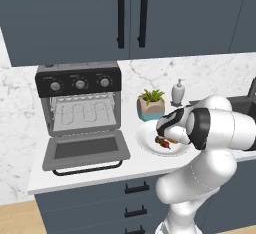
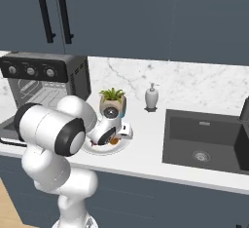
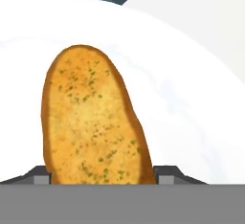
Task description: Pick up the kebab skewer and baguette bread, and place them inside the toaster oven. Close the toaster oven door and start by setting the timer.
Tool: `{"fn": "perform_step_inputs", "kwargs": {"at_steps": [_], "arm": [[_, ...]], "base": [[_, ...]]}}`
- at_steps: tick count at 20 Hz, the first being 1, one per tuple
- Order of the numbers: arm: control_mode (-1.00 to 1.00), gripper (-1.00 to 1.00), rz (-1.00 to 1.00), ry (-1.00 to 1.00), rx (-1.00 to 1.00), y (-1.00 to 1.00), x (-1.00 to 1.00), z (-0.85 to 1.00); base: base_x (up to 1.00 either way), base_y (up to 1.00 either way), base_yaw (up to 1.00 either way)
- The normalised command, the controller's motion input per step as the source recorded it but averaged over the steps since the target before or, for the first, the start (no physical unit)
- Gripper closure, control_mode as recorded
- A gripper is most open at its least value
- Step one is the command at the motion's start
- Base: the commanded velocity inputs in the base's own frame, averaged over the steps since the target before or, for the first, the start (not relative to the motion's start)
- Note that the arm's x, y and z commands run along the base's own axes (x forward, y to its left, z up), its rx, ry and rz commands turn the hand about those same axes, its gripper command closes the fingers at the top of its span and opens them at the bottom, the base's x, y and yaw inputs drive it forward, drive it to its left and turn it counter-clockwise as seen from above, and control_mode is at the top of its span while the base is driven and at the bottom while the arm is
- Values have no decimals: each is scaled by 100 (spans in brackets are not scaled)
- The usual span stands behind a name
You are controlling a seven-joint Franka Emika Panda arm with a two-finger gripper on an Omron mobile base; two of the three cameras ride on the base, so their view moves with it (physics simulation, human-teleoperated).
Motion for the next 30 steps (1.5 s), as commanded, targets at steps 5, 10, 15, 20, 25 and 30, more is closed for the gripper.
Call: {"fn": "perform_step_inputs", "kwargs": {"at_steps": [5, 10, 15, 20, 25, 30], "arm": [[-100, 100, -5, -4, -1, 2, -11, -8], [-100, 100, -17, 0, 0, 2, -54, 76], [-100, 100, -20, 7, 0, 32, -53, 100], [-100, 100, -17, 19, 0, 24, -33, 100], [-100, 100, -11, 15, 0, 55, -34, 99], [-100, 100, -2, 5, 0, 90, -30, 70]], "base": [[0, 0, 0], [0, 0, 0], [0, 0, 0], [0, 0, 0], [0, 0, 0], [0, 0, 0]]}}
